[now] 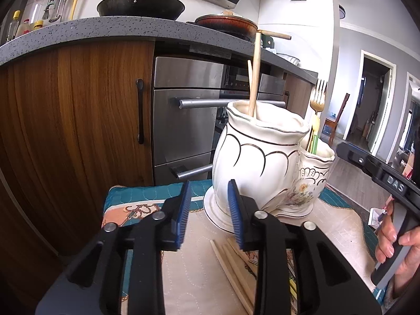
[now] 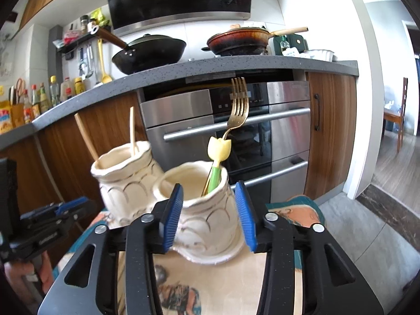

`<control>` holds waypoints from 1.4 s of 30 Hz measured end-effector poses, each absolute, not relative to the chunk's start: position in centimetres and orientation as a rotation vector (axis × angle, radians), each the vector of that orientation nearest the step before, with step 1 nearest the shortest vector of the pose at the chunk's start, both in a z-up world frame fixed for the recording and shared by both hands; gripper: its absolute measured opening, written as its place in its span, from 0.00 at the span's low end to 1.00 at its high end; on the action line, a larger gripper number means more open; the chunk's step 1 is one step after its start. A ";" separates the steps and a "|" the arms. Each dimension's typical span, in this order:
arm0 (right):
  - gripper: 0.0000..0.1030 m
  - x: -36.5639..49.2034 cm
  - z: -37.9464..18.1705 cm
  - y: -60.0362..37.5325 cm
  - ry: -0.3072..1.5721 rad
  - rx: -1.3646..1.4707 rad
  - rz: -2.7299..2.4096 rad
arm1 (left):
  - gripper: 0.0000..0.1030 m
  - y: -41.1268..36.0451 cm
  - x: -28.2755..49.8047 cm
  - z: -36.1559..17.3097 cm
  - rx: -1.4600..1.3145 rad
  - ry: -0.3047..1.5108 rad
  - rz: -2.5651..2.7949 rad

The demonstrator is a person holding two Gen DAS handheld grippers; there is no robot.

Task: Organize utensils
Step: 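Move both tools back toward the remaining utensils on the placemat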

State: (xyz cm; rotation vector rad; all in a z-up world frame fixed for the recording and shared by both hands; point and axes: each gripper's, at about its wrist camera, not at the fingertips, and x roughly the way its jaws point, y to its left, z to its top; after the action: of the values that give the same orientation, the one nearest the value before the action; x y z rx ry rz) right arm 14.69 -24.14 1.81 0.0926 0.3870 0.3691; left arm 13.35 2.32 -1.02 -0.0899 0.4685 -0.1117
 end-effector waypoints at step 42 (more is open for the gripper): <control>0.40 9.7 -4.9 -14.6 0.776 -0.194 0.629 | 0.94 4.8 10.3 -4.7 -0.154 0.693 -0.070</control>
State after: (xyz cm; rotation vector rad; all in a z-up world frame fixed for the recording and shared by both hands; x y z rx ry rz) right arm 9.74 -14.59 -4.94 -0.1945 0.7758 0.6287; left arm 10.25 4.84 -4.73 -0.1541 0.6929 -0.0696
